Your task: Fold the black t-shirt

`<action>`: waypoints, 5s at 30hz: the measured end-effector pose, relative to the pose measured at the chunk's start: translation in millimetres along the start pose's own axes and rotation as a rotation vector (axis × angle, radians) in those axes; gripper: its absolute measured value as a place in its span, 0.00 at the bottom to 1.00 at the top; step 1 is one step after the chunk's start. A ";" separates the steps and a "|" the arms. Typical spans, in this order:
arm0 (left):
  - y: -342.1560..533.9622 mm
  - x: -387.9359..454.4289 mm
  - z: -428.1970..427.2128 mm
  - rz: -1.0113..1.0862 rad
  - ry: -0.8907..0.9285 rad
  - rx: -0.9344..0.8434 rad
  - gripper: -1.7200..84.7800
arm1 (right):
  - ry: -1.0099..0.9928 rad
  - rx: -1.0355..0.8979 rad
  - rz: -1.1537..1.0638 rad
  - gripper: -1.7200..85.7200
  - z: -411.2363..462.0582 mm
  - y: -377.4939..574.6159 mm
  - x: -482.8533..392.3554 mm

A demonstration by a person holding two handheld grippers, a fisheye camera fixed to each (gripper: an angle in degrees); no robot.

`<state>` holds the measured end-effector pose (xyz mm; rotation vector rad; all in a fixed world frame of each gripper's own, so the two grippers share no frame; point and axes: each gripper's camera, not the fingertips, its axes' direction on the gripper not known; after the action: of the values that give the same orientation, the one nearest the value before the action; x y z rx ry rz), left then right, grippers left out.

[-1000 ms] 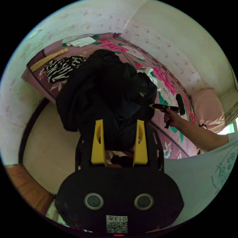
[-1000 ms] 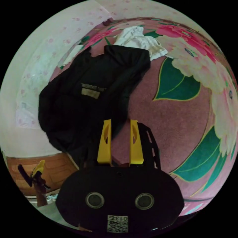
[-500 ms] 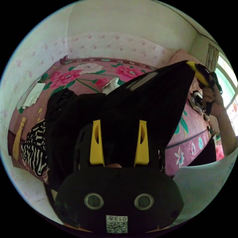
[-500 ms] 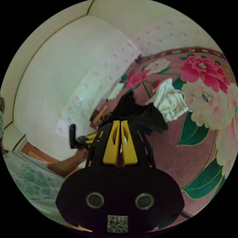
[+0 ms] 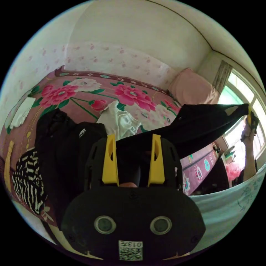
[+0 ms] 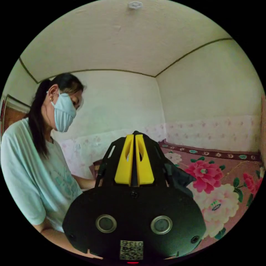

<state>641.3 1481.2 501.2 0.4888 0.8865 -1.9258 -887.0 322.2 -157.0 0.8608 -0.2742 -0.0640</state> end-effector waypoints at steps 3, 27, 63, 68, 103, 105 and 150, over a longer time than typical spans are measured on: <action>-31.5 48.7 43.0 0.157 0.038 -0.120 0.22 | 0.281 -0.354 0.184 0.03 -20.8 67.3 21.3; -120.1 281.9 395.3 0.155 -0.182 -0.713 0.09 | 0.233 -1.081 0.366 0.05 -92.2 327.5 187.8; -11.8 627.9 397.4 1.565 -0.094 -0.454 0.13 | 0.827 -0.670 0.387 0.03 -588.5 332.7 -165.8; -0.1 647.3 421.7 1.571 -0.200 -0.553 0.06 | 0.802 -0.614 0.440 0.03 -620.6 344.1 -191.5; -366.2 628.4 156.0 0.606 0.599 0.197 0.02 | 0.930 -0.189 0.183 0.03 -875.6 273.4 -71.0; -392.0 642.8 134.7 0.607 0.626 0.309 0.02 | 0.993 -0.146 0.111 0.03 -876.6 244.7 -61.4; -75.2 427.5 368.0 0.074 0.156 -0.501 0.14 | -0.234 -0.860 0.505 0.10 -307.8 493.2 204.8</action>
<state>375.0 978.3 496.2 0.3647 1.3820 -1.5368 -635.5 837.5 68.8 -0.0878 -0.6183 0.1816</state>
